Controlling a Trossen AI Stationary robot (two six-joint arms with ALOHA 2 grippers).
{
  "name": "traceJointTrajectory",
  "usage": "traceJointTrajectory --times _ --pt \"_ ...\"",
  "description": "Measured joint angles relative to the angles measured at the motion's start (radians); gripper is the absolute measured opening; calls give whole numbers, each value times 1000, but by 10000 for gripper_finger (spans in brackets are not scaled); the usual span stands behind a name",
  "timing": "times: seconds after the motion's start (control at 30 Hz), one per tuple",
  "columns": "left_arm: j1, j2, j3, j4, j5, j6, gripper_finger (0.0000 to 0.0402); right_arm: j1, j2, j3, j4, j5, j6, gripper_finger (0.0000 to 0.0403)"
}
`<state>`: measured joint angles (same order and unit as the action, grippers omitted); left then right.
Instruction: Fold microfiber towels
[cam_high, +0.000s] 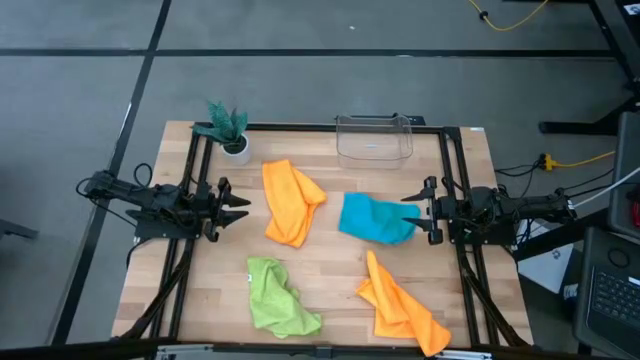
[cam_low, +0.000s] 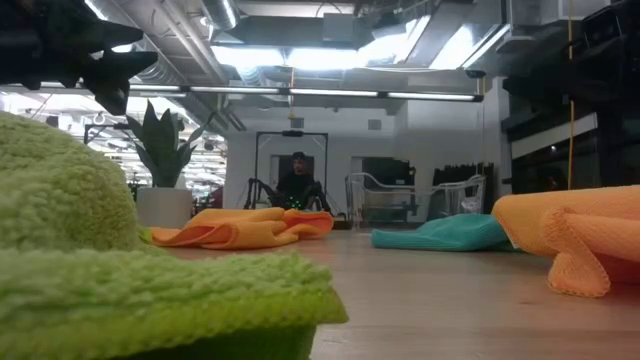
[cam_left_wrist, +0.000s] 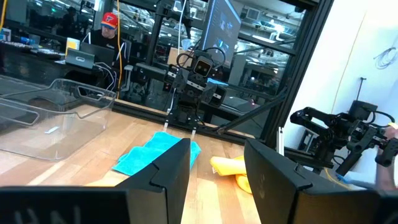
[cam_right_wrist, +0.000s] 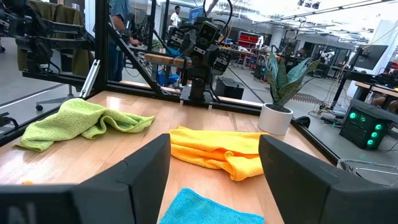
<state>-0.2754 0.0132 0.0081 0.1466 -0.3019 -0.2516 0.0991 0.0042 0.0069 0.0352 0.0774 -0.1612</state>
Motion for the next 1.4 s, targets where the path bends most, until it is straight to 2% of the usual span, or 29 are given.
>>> traceJointTrajectory --times 0.5,0.93,1.13,1.4 --pt "0 0 0 0 0 0 146 0 0 0 1 2 -1 247" --pt "0 0 0 0 0 0 146 0 0 0 14 50 2 247" --pt "0 0 0 0 0 0 146 0 0 0 17 62 155 247" --pt "0 0 0 0 0 0 146 0 0 0 28 61 202 247"
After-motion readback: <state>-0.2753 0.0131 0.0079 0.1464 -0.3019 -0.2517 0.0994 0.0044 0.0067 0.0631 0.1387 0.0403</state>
